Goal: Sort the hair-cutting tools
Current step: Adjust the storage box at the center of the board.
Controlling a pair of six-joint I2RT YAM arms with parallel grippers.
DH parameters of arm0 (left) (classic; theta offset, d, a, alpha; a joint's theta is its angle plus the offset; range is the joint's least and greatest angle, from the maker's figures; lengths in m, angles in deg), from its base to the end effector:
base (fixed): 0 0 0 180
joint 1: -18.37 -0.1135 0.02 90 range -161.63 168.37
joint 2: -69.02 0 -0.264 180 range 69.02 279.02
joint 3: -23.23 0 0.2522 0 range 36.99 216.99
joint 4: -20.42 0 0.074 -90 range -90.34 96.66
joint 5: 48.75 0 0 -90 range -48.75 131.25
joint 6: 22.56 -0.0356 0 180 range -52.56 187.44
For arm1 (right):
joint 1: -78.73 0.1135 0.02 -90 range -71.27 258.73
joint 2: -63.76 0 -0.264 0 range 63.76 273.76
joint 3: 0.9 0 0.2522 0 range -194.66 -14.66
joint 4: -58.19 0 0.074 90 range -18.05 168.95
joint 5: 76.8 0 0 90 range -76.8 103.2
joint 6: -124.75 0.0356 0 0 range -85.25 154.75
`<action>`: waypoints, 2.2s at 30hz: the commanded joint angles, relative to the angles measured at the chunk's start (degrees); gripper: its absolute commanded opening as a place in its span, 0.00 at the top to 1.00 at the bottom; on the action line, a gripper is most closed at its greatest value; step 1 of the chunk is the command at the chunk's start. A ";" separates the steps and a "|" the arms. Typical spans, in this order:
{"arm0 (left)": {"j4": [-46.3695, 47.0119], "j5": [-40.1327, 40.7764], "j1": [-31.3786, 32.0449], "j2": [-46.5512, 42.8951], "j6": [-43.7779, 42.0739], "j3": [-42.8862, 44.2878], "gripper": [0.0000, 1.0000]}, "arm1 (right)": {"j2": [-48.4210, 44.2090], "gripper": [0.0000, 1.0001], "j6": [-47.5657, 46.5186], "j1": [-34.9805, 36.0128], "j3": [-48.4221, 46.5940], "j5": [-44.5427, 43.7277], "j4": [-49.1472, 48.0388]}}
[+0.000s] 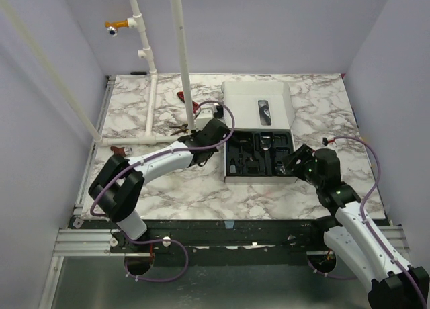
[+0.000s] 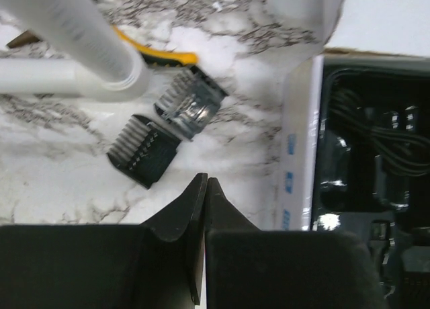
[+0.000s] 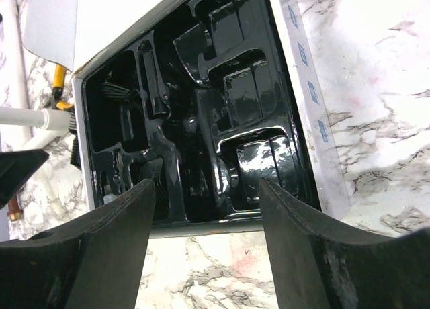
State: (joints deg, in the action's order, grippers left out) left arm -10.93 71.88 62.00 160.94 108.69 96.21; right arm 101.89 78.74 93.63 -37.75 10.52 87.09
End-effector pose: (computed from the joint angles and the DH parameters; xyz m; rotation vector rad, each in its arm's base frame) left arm 0.2544 -0.2175 0.2150 -0.1785 2.2891 -0.0950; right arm 0.1543 0.0393 0.2158 0.5675 2.0723 0.5638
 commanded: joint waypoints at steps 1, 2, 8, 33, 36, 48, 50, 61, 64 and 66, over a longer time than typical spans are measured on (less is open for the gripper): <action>0.02 -4.53 0.79 4.67 -1.55 6.37 0.94 | -0.65 0.32 0.16 0.27 -2.80 -2.23 1.56; -0.09 -5.42 0.91 5.62 -1.45 7.08 0.88 | -1.09 0.31 0.07 0.28 -3.06 -2.50 1.99; 1.83 -10.18 1.74 8.75 -1.43 8.45 0.57 | -2.52 0.30 0.55 0.19 -3.14 -2.40 3.58; 4.31 -10.77 3.96 3.96 3.86 7.21 0.43 | -4.21 0.29 0.27 0.22 -5.21 -5.24 7.19; 3.89 -14.01 3.40 4.84 4.70 9.02 0.43 | -4.45 0.29 0.37 0.22 -5.18 -5.15 7.01; 0.68 -20.37 4.04 16.02 2.76 17.52 0.44 | -4.65 0.29 0.97 0.29 -5.27 -2.96 7.36; -0.84 -19.40 4.17 17.23 2.43 18.48 0.45 | -4.82 0.29 1.17 0.24 -5.29 -2.63 7.42; 1.93 -20.32 5.85 19.36 -3.56 19.06 0.67 | -4.51 0.29 1.18 0.22 -8.54 -3.28 9.32; 6.52 -23.38 7.34 19.28 -6.59 18.11 0.72 | -4.48 0.29 1.14 0.24 -10.43 -3.58 10.47; 7.56 -25.65 8.07 20.10 -8.10 18.91 0.77 | -4.41 0.29 0.97 0.28 -11.60 -3.90 11.17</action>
State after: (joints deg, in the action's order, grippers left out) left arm -9.51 52.69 67.58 179.82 106.44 114.31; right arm 97.61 79.70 93.63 -46.10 7.07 95.67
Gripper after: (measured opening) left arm 0.292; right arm 0.710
